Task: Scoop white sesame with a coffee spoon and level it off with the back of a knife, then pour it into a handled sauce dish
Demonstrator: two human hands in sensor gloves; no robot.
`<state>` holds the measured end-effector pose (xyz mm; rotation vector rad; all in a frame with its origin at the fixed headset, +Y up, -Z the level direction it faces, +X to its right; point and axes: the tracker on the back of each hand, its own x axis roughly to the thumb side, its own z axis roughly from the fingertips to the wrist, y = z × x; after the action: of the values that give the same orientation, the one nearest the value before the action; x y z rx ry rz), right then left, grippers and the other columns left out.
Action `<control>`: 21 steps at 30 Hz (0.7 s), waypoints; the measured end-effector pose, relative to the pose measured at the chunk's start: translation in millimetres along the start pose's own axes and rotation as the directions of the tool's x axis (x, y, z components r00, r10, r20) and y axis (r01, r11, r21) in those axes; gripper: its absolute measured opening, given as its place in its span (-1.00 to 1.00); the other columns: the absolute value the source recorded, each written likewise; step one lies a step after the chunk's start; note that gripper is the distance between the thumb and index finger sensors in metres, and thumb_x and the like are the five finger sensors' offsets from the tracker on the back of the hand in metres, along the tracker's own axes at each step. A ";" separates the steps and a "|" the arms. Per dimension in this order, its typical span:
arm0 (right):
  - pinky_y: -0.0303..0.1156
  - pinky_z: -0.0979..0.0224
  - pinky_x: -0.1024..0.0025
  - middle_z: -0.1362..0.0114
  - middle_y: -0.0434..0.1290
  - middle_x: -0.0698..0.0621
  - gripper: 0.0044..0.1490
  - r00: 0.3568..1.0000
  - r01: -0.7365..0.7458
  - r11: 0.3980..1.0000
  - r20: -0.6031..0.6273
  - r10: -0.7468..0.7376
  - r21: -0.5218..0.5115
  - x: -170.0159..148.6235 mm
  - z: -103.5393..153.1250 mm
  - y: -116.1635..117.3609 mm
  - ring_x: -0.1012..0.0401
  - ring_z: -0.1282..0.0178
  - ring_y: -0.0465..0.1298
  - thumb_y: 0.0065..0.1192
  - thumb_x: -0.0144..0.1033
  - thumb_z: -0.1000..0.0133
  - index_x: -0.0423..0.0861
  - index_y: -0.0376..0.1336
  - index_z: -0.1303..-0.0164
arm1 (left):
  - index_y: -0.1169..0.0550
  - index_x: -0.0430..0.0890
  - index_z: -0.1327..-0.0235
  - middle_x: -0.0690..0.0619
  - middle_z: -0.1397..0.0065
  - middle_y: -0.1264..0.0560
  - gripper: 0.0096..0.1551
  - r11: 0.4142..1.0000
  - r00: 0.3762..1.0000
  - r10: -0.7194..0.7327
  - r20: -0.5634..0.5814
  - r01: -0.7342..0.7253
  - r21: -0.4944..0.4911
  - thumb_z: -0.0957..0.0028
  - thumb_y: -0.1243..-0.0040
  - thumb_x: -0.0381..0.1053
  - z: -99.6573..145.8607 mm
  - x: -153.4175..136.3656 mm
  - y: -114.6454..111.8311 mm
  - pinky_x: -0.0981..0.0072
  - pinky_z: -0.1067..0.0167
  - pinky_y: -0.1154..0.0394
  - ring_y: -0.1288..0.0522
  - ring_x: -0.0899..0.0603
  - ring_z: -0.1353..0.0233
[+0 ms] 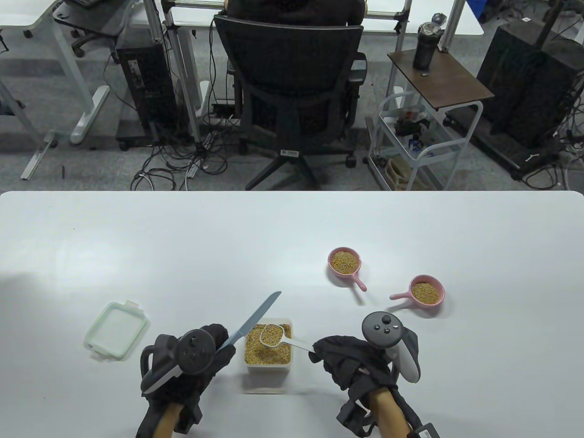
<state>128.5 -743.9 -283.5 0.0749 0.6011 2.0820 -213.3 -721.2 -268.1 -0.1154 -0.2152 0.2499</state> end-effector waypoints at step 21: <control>0.56 0.12 0.13 0.31 0.57 0.15 -0.50 1.000 -0.001 1.000 -0.002 0.001 -0.006 1.0 1.9 -1.1 0.25 0.45 0.56 0.13 -0.17 -0.34 -0.24 0.50 -0.18 | -0.53 0.06 -0.33 0.07 -0.20 -0.62 -0.49 0.998 0.999 -0.036 -0.015 0.037 0.053 -0.22 -0.23 0.27 3.5 0.9 5.4 -0.07 -0.34 -0.49 -0.66 -0.02 -0.07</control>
<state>129.3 -741.9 -282.5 0.0697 0.5956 2.0846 -214.5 -715.5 -265.2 -0.0606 -0.1965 0.2184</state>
